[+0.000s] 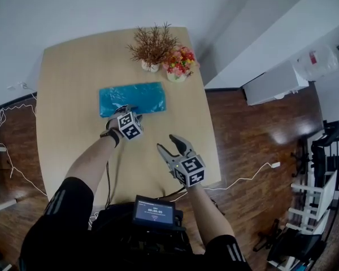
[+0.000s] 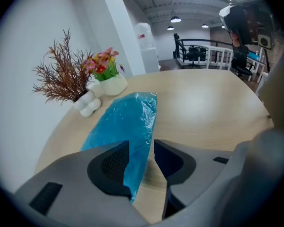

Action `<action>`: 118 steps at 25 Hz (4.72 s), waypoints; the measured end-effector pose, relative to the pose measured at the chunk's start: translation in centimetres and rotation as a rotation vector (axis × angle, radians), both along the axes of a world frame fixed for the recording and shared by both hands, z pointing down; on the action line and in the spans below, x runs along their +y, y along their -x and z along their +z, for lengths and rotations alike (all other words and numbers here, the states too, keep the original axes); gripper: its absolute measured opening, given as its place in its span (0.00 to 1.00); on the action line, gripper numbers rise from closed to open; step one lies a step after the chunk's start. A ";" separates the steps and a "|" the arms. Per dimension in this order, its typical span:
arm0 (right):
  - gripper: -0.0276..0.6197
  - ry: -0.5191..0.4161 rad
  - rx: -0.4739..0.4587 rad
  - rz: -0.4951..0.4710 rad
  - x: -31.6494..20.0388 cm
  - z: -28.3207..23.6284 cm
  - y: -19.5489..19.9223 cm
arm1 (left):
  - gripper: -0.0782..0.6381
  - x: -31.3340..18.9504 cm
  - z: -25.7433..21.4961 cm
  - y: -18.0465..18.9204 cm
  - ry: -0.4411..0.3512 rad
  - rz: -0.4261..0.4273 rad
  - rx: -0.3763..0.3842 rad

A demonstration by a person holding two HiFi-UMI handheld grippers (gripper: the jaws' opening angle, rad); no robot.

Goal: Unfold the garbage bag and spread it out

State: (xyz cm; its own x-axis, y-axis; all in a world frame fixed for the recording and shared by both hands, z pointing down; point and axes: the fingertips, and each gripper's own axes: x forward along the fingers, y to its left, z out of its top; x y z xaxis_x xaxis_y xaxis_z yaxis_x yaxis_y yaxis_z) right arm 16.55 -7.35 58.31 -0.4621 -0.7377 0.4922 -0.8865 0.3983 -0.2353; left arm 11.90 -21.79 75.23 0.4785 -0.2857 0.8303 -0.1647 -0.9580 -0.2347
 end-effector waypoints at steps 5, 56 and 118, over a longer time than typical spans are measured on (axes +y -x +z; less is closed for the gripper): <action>0.42 0.010 -0.007 -0.005 -1.2 0.6 0.5 | 0.30 -0.3 1.2 0.0 0.072 -0.039 0.024; 0.37 0.320 0.340 -0.158 -15.8 18.7 2.8 | 0.11 -3.3 -15.2 30.2 0.268 -1.146 1.439; 0.39 0.383 0.355 -0.006 -12.4 18.5 2.7 | 0.31 -8.3 1.7 20.6 0.252 -0.388 0.018</action>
